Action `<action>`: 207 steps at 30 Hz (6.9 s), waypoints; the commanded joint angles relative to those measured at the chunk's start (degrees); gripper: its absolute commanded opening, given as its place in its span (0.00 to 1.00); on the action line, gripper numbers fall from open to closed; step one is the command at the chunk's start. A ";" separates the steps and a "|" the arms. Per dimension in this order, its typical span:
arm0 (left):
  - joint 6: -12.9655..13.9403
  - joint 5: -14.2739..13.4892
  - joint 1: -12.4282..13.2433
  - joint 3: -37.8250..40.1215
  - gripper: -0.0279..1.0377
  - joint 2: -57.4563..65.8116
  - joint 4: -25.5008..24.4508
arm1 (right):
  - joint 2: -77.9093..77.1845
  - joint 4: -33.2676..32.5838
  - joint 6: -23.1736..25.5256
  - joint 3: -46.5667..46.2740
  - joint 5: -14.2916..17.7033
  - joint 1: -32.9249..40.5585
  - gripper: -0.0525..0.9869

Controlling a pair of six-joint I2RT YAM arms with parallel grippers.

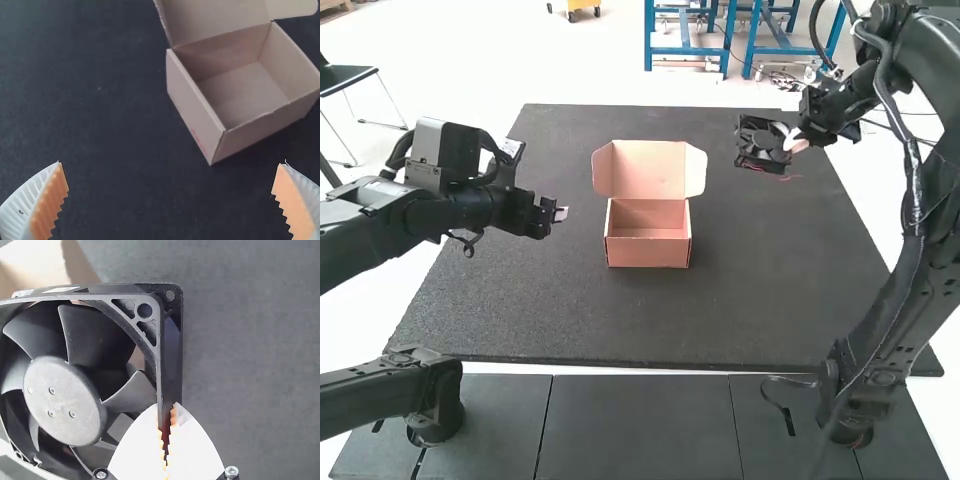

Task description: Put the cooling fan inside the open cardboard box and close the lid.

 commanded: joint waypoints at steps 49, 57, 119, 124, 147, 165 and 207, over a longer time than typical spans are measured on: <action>-1.36 0.52 0.04 -0.09 0.93 -1.43 2.25 | -0.90 28.19 30.91 -19.28 17.50 34.46 0.03; -1.10 0.78 -0.40 -0.17 0.93 -1.43 1.10 | 2.88 29.16 26.07 -18.58 17.50 31.74 0.03; -0.66 7.02 -0.49 -1.84 0.93 -3.36 -1.09 | 17.64 26.70 20.54 -7.16 14.60 30.86 0.03; -0.31 7.55 -0.49 -1.76 0.93 -3.36 -1.88 | 18.79 26.44 20.36 -6.89 14.52 30.86 0.03; -0.40 7.55 -0.49 -1.76 0.93 -3.72 -1.53 | 23.44 26.61 19.57 -5.40 14.87 30.59 0.03; -0.92 7.55 -0.13 -2.02 0.93 -4.07 0.14 | 27.05 21.51 18.16 -2.94 13.29 30.86 0.53; -5.76 -11.26 2.42 10.64 0.93 22.92 17.01 | -2.83 35.31 -0.73 -19.02 15.04 23.74 0.61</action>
